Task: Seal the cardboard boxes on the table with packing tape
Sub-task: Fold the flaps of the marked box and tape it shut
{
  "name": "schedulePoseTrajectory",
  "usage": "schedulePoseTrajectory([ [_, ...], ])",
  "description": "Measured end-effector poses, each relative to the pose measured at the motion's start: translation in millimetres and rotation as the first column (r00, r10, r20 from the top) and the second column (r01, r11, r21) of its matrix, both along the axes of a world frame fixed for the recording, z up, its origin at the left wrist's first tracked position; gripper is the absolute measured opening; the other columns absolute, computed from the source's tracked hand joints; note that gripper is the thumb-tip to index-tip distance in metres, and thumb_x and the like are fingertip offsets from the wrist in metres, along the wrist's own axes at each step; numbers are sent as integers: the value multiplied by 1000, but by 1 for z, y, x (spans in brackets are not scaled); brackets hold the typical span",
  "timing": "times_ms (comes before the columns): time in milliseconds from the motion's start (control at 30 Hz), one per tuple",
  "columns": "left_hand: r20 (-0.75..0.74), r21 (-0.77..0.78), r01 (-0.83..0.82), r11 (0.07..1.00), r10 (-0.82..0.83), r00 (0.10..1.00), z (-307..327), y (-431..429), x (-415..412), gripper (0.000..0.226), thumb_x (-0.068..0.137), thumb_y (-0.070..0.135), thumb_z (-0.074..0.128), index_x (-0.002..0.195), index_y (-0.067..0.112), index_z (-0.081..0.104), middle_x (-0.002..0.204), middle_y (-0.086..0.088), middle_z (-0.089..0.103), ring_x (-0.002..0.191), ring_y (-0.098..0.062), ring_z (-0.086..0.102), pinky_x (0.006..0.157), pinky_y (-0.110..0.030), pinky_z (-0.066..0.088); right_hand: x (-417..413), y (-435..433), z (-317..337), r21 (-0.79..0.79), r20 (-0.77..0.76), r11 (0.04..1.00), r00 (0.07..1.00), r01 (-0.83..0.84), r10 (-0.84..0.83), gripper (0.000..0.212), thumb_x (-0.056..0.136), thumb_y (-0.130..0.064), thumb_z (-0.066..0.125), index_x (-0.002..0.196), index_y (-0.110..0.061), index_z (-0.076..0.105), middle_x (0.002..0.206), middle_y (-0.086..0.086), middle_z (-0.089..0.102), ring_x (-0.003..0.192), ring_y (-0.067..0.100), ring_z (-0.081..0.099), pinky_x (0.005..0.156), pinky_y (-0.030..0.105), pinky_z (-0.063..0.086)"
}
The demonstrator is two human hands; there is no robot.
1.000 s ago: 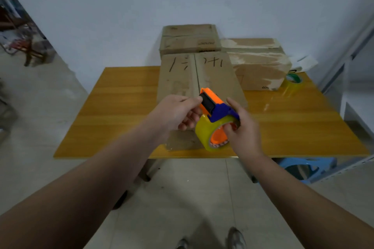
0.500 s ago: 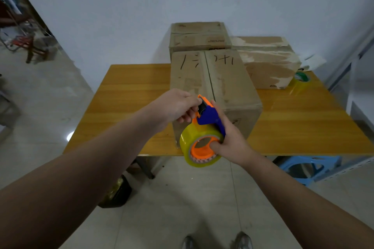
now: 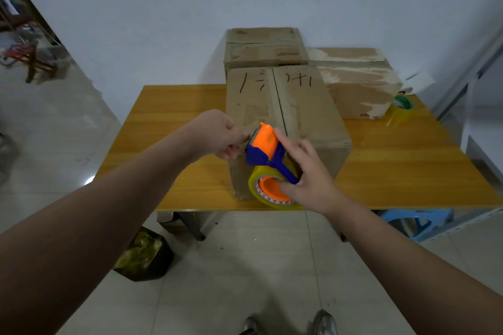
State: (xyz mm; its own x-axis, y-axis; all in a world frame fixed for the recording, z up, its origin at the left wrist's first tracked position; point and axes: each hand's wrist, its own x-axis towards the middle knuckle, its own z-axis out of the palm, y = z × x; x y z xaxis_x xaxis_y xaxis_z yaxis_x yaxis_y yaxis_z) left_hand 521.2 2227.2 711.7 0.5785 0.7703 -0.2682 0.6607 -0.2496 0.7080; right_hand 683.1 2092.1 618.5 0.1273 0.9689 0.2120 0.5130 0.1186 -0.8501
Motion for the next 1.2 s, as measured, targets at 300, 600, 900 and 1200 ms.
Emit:
schedulePoseTrajectory([
  [300,121,-286,-103,953,142,982,-15,12,-13,22,81,19,72,84,4,56,62,-6,68,52,-6,62,49,-17,48,2,1,5,26,175,999,984,39,-43,98,75,-15,73,136,-64,16,110,-14,30,98,7,50,72,30,55],
  [600,77,-236,-30,971,50,996,-19,13,-21,11,83,20,70,82,9,73,72,-4,72,51,-2,55,43,-14,41,3,-1,10,30,258,999,965,37,-44,94,76,-16,74,136,-60,17,115,-10,33,102,8,45,77,34,54],
  [900,123,-195,-102,976,127,984,-33,8,-24,15,87,21,66,75,11,66,58,5,64,46,-7,38,40,-16,29,9,2,26,-69,476,995,874,-69,93,86,80,-43,70,138,-60,10,118,-9,31,102,7,44,80,28,51],
  [1200,155,-210,-340,917,374,914,-64,24,-73,22,91,29,62,81,9,62,79,-7,63,54,-14,33,46,-27,31,51,0,46,-222,845,968,519,119,130,76,85,-57,56,145,-52,11,116,-5,37,82,9,41,58,20,28],
])
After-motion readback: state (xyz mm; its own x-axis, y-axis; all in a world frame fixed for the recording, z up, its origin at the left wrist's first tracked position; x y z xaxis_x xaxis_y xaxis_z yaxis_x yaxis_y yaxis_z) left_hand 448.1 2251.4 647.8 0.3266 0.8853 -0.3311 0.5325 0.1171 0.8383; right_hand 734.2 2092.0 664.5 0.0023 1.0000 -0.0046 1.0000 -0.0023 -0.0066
